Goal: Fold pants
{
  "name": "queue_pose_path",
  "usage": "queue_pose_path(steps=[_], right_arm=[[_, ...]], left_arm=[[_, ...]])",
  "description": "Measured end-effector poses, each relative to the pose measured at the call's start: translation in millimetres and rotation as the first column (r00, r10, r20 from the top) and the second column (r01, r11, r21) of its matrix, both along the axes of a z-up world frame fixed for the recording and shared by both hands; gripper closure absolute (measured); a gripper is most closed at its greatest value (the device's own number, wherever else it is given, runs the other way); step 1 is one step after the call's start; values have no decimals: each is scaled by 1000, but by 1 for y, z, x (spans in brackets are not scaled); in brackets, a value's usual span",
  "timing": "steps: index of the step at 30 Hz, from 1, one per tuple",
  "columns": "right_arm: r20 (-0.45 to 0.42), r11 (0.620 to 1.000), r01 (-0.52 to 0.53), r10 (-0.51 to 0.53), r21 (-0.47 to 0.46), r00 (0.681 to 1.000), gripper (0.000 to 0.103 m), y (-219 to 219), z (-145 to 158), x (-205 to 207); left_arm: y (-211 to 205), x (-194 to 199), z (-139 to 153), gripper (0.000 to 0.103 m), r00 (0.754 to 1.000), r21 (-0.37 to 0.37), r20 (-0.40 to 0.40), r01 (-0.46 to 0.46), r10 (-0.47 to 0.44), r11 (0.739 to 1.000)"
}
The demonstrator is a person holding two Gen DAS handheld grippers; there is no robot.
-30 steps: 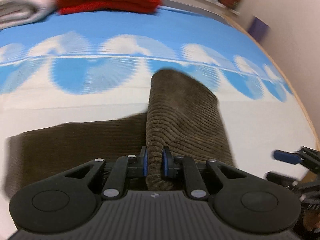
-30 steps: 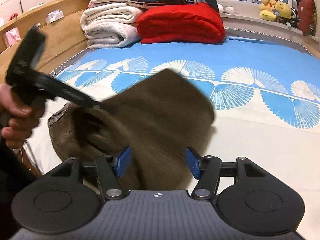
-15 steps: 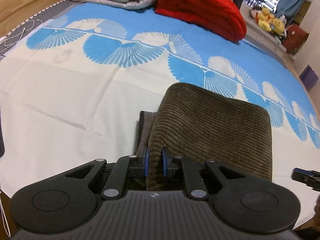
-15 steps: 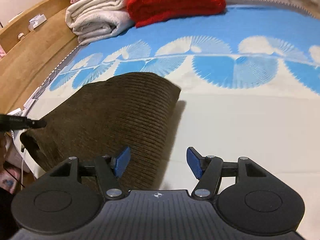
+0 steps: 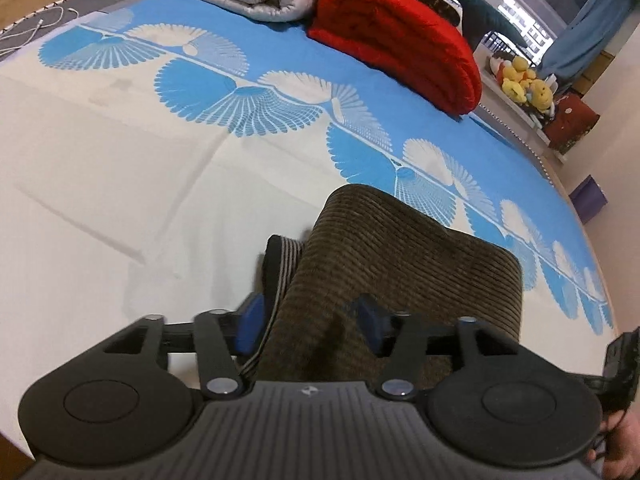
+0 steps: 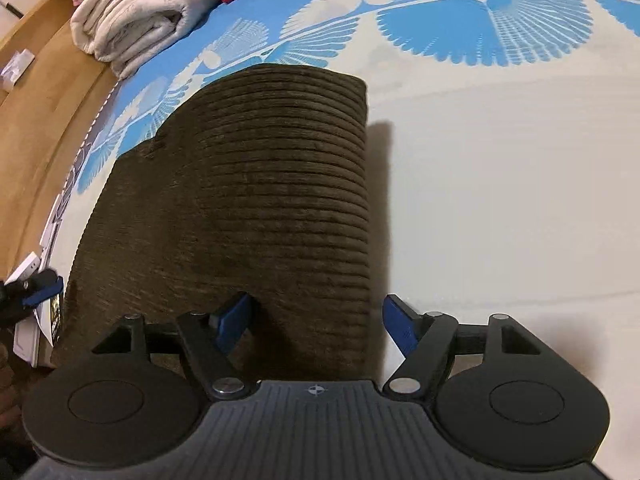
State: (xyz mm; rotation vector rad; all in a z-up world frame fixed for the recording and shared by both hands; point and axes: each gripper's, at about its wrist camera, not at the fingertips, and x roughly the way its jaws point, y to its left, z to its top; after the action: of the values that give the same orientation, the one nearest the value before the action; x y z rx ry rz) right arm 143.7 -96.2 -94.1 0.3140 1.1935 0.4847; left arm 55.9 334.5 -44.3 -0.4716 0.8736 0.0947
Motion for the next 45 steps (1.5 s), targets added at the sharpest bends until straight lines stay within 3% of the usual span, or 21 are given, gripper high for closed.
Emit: queue_pose_path(steps=[6,8,12,15,18,19,20,22,23,25,28,31,33,34,36,38,41,45], right_arm=[[-10,1000,-25,25,-4,1000,26,7,-4,10],[-5,999,-34,34,-7,999,26,8,-4,11],[14,999,-48,49,-15,999,26,12,0,10],[45,998,-56,57,-16,997,26,15,5,8],[51,998,-56,57,-14,997,26,15,6,6],[45,998,-56,56,-17,997,26,15,4,7],[37,998,-54,55,-20,998,26,15,2,7],[25,998,-49,50,-24,998,25,16,-1,7],[21,999,-48,49,-24,999,24,16,-3,8],[13,999,-44,44,-22,999,23,17,-4,9],[16,999,-49,49,-20,999,25,19,-5,9],[52,998,-64,65,-26,997,42,24,-1,6],[81,997,-66,68,-25,994,55,26,3,4],[97,998,-63,65,-22,993,66,26,6,3],[134,998,-59,60,-8,989,76,23,14,2],[183,998,-58,57,5,981,78,18,26,2],[236,999,-51,51,-4,970,79,6,41,3],[241,1000,-16,21,-25,970,80,-22,54,14]], left_arm=[[-23,36,-20,44,997,67,-65,46,-41,997],[-33,37,-18,83,996,163,-61,79,-70,983],[-30,13,7,87,990,173,81,97,-113,980],[-23,-2,12,87,992,147,101,55,-70,988],[-10,4,-7,81,1000,126,-20,0,3,992],[-6,7,-13,72,999,127,-48,-12,18,992],[-1,9,-17,54,998,101,-60,-22,28,995],[8,13,-25,29,995,6,-85,-49,50,999],[11,15,-31,23,993,-43,-106,-57,52,997],[12,24,-44,23,987,-103,-160,-50,33,993],[1,35,-50,17,982,-66,-187,-7,-5,998],[-7,42,-52,16,981,-39,-195,4,-11,999],[-11,45,-53,21,982,-26,-191,1,-6,1000],[-15,46,-52,27,982,-11,-186,3,-5,1000],[-22,46,-45,43,987,21,-161,19,-16,1000],[-28,48,-38,62,991,23,-136,24,-21,999],[-40,56,-34,67,993,-17,-108,36,-37,999],[-80,73,-26,68,992,7,-75,106,-105,994]])
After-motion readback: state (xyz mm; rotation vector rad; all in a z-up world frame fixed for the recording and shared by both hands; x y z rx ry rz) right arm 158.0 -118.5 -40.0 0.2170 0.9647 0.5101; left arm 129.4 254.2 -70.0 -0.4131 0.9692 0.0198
